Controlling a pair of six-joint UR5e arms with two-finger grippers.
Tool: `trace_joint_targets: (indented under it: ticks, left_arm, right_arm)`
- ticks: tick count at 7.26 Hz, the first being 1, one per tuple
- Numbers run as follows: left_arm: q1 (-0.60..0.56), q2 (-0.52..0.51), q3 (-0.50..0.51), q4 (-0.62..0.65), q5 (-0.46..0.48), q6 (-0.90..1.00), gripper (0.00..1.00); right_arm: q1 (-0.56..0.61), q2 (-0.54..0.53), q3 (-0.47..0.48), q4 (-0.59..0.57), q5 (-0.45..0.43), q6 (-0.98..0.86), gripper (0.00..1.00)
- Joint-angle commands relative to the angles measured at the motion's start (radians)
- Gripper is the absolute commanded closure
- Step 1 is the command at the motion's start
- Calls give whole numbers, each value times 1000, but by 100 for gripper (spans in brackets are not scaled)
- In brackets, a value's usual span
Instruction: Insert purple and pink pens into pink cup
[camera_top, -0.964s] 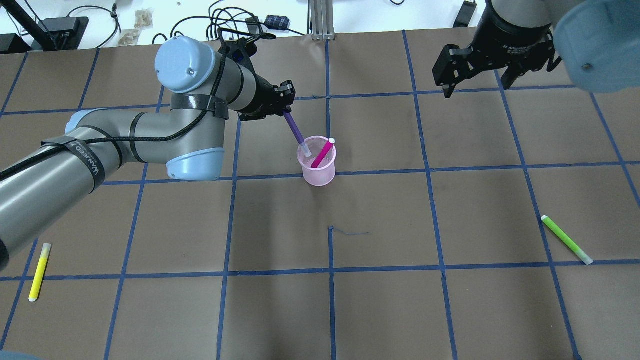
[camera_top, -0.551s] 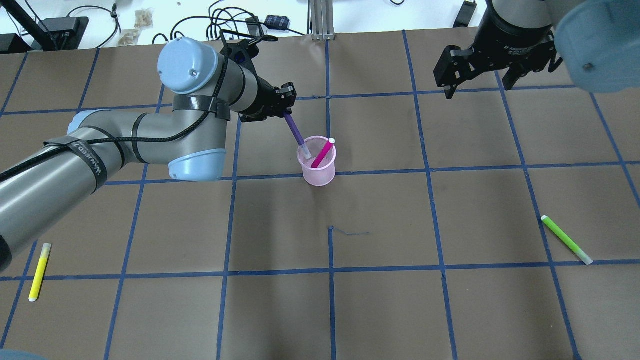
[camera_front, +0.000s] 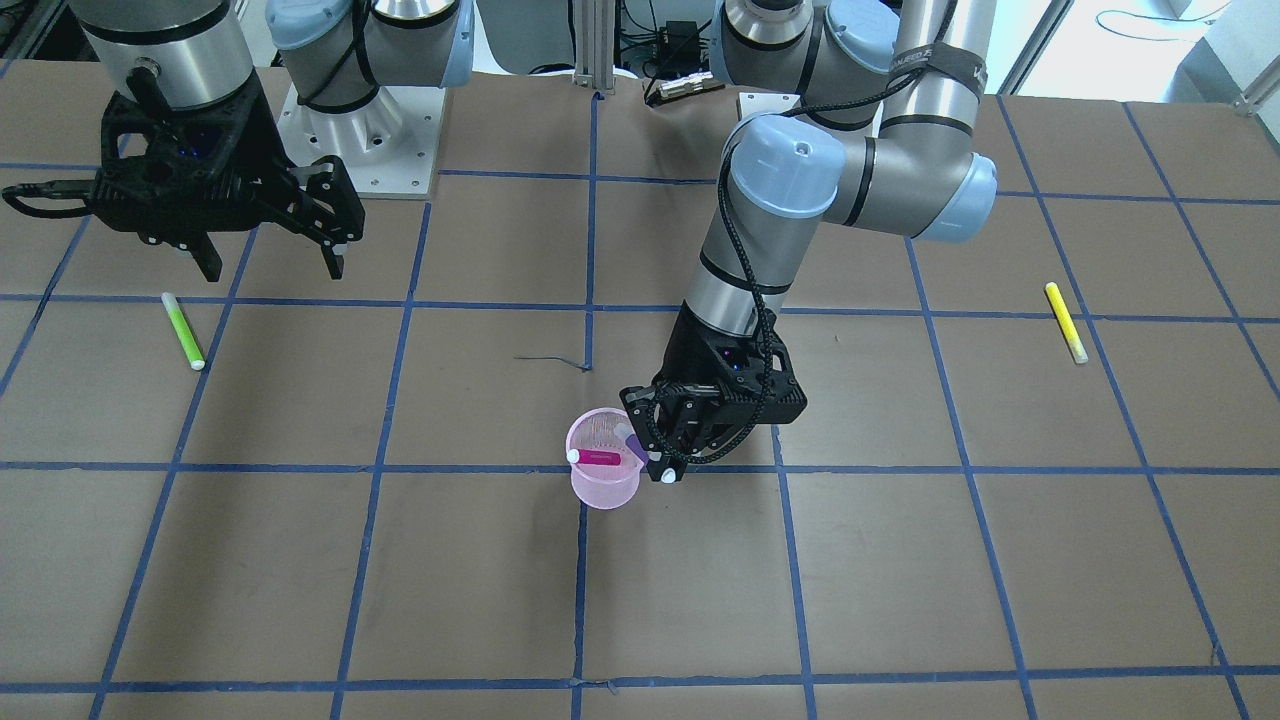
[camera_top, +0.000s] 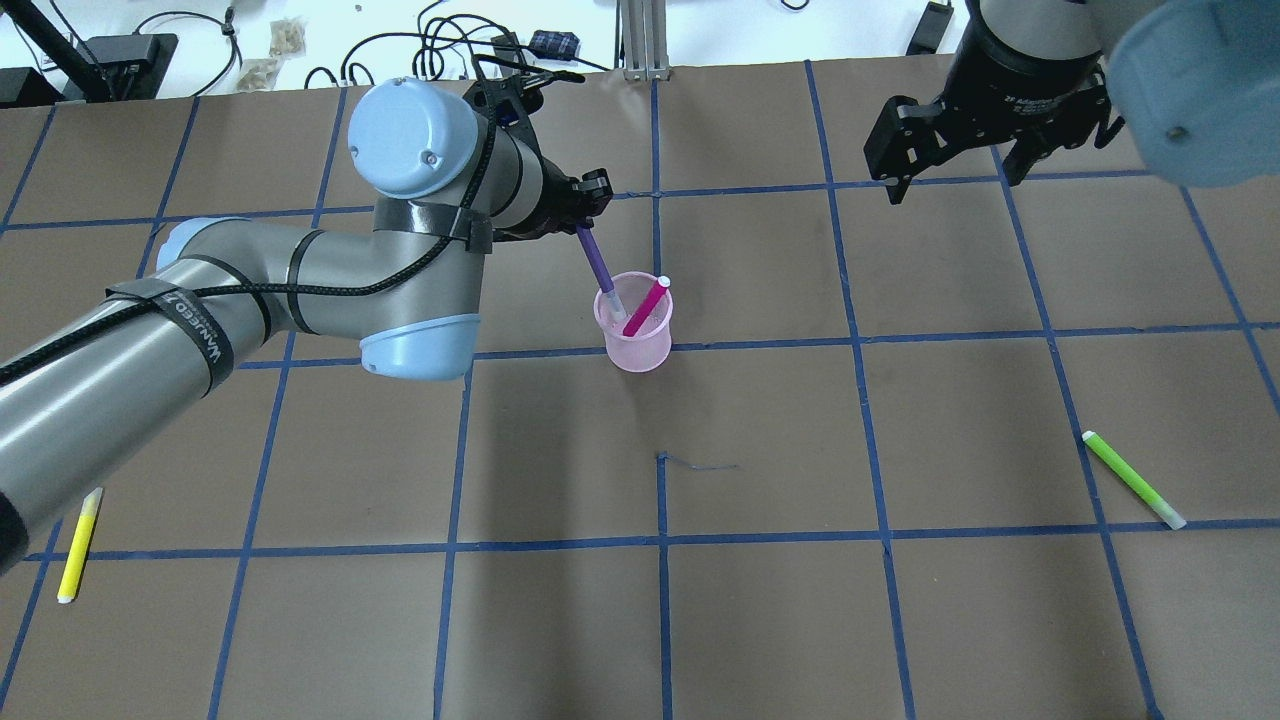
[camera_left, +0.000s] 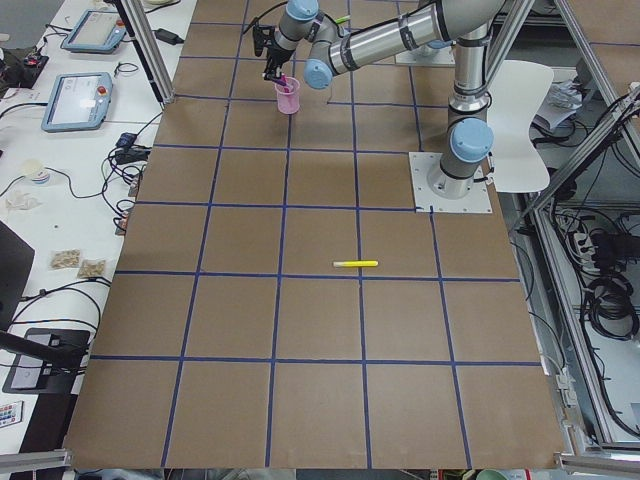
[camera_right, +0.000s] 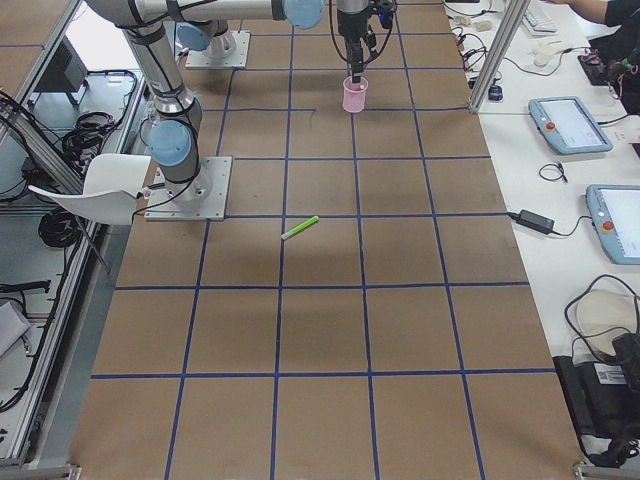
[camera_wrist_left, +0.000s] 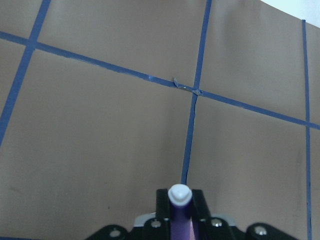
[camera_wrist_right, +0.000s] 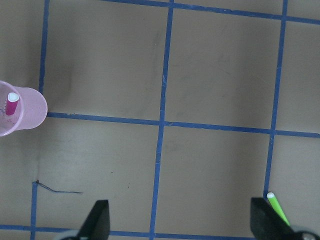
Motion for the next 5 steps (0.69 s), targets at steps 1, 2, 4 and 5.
trace_joint_targets:
  ticks: [1,2,4,5]
  left_arm:
    - [-38,-18,-1,99,59,12,100]
    - [-44,-4,-3,99,60,12,100]
    - [-55,4,-30,104,74,12,100]
    - [-57,-4,-30,104,73,12,100]
  right_arm:
    - [1,0,-3,1,10,13,0]
    - [0,-3,-6,19,51,36,0]
    - [0,-7,-25,25,51,150,0]
    - [1,-4,-25,22,54,144,0]
